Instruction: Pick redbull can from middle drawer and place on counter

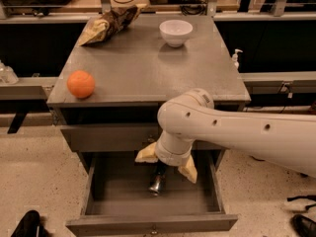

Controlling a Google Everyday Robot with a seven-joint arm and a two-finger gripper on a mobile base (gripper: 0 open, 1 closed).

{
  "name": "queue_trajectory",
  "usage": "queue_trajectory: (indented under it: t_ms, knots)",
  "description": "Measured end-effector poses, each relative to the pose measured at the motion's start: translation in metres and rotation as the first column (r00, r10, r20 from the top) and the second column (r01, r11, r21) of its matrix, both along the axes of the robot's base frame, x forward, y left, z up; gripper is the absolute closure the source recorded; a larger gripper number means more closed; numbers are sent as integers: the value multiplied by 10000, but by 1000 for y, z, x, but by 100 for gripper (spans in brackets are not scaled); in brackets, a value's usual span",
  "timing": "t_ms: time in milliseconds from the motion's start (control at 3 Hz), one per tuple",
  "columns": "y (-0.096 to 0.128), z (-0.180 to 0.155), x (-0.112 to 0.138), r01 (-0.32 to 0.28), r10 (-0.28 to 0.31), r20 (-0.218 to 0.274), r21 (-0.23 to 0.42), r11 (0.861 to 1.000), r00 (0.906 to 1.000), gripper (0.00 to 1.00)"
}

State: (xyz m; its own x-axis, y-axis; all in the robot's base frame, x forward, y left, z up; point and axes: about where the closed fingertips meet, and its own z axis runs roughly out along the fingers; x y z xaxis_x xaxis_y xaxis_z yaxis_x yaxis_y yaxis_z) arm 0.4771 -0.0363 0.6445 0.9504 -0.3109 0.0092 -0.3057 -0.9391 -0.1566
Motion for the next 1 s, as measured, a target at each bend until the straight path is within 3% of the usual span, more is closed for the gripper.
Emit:
queue_trajectory:
  t_ms: [333, 667, 1000]
  knots:
    - [23, -60, -8, -511, 535, -356, 641, 9966, 9979, 0]
    - [41, -106, -3, -361, 409, -456, 1007, 9943, 9981, 0]
    - [50, -144, 2, -255, 269, -216, 618, 9978, 9994, 0]
